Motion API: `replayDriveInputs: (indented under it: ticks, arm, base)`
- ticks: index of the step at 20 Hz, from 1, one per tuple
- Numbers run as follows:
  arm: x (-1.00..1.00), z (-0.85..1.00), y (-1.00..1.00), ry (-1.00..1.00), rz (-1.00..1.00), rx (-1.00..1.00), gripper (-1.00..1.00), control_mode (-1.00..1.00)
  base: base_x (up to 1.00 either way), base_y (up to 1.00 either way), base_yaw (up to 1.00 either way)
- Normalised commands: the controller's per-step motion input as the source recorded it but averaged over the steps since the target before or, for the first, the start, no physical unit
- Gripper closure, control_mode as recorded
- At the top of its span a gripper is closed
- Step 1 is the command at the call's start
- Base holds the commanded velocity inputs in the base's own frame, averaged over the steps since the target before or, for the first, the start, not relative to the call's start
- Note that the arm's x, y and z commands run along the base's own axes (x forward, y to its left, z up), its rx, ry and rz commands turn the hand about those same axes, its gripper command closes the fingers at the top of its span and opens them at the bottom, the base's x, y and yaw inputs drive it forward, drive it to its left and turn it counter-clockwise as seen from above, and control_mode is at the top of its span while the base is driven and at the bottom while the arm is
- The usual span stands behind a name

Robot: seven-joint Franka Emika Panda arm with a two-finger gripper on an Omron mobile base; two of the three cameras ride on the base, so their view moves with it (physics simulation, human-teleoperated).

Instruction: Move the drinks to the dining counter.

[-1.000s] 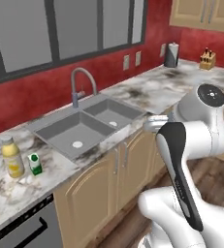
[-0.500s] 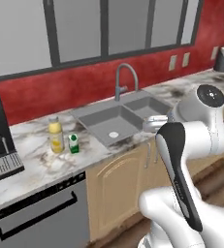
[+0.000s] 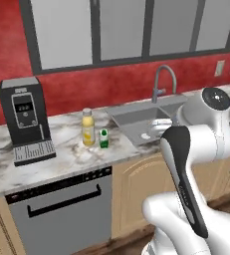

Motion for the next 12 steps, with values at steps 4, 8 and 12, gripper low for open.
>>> replayDriveInputs:
  ticks: [4, 8, 12]
  arm:
    - [0.0, 0.0, 0.0, 0.0, 0.0, 0.0, -1.0, 1.0]
    - [0.0, 0.0, 0.0, 0.0, 0.0, 0.0, -1.0, 1.0]
    - [0.0, 0.0, 0.0, 0.0, 0.0, 0.0, -1.0, 1.0]
  base:
    - [0.01, 0.3, 0.34]
    - [0.08, 0.25, 0.32]
    - [0.17, 0.18, 0.29]
